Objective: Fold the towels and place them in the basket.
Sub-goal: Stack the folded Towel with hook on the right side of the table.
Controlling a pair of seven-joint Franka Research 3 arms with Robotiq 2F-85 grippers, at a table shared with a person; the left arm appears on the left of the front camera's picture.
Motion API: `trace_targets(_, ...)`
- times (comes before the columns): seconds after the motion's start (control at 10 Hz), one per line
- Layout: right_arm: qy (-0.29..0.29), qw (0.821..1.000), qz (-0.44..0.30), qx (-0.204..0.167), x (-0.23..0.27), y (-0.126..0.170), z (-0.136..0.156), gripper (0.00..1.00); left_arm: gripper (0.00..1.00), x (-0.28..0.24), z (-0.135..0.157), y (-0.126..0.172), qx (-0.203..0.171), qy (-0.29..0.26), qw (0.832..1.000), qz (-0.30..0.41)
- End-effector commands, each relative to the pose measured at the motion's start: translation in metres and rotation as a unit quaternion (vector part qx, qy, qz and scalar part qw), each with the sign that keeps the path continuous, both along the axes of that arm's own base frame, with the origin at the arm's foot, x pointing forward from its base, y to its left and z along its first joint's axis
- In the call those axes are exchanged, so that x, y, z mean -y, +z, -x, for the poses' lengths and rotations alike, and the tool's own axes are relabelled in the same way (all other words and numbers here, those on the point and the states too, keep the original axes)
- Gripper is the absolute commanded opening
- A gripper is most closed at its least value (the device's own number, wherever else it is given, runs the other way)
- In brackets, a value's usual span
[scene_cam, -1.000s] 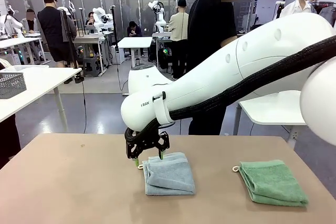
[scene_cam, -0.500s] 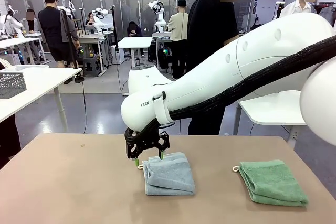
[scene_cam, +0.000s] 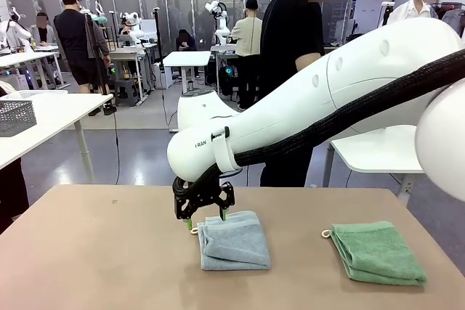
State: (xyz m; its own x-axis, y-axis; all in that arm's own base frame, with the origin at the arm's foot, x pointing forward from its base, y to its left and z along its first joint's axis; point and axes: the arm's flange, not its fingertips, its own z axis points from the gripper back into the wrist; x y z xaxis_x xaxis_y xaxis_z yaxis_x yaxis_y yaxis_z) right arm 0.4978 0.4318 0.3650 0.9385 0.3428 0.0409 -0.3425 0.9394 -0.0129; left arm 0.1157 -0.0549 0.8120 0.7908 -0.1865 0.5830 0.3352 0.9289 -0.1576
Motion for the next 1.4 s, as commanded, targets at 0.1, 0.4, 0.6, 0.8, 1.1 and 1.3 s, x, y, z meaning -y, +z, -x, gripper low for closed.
trace_targets(0.1,-0.049,0.997,-0.057,0.023,0.058,0.032,0.045,0.95,1.00,0.000,0.009,0.003,0.007,0.001,1.000,0.002)
trace_targets(0.4,-0.106,0.983,-0.142,0.045,0.138,0.034,0.066,0.95,1.00,0.000,0.009,0.003,0.007,0.001,1.000,0.002)
trace_targets(0.6,-0.101,0.969,-0.222,0.028,0.195,0.020,0.062,0.95,1.00,0.000,0.009,0.003,0.007,0.001,1.000,0.002)
trace_targets(0.8,-0.107,0.956,-0.270,0.030,0.230,-0.006,0.051,0.95,1.00,0.000,0.009,0.003,0.007,0.001,1.000,0.002)
trace_targets(1.1,-0.125,0.933,-0.338,0.017,0.253,-0.050,0.033,0.95,1.00,0.000,0.009,0.003,0.007,0.001,1.000,0.002)
trace_targets(1.3,-0.129,0.925,-0.358,0.001,0.254,-0.073,0.028,0.95,1.00,0.000,0.009,0.003,0.007,0.001,1.000,0.002)
